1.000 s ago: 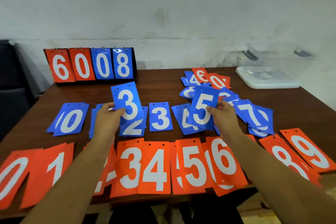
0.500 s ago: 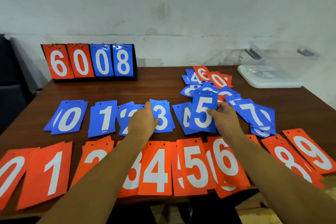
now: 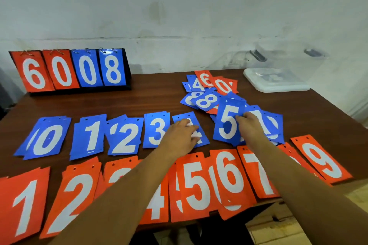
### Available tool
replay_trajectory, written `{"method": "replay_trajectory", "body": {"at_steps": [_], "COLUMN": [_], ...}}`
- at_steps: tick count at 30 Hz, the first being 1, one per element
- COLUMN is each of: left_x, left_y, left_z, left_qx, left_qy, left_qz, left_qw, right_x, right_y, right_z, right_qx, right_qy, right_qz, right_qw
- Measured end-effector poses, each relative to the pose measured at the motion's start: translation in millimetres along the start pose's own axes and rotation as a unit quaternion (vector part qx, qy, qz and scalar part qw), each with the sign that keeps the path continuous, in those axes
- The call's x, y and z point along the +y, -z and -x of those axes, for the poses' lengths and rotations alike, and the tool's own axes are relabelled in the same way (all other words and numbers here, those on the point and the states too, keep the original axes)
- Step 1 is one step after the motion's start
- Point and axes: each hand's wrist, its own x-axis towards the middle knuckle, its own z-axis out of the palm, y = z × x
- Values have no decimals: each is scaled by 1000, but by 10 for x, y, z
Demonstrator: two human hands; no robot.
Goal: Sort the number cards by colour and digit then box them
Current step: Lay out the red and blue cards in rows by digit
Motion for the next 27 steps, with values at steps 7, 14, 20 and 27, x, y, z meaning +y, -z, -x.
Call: {"method": "replay_trajectory", "body": {"at_steps": [7,14,20,27], "left_x": [-65,-65,126,231], "left_y": [-18,-36,-69,-133], "left_z": [-18,-6,-117,-300], "left_qx": [-25,0,60,-10], "left_qy": [-19,-26,-73,-84], "left_qz": [38,24,34,5], "left_qw": [999,999,995,996], "right_x": [-56,-32,59,304], "right_y": [200,-175,-169,184], "right_z": [-76,61,64,-92], "right_qx": [-27,-68,-19,-60], "right_qy": [89,162,212,239], "right_qz": [82,267,329,394], "right_qw": [992,948,920,886]}}
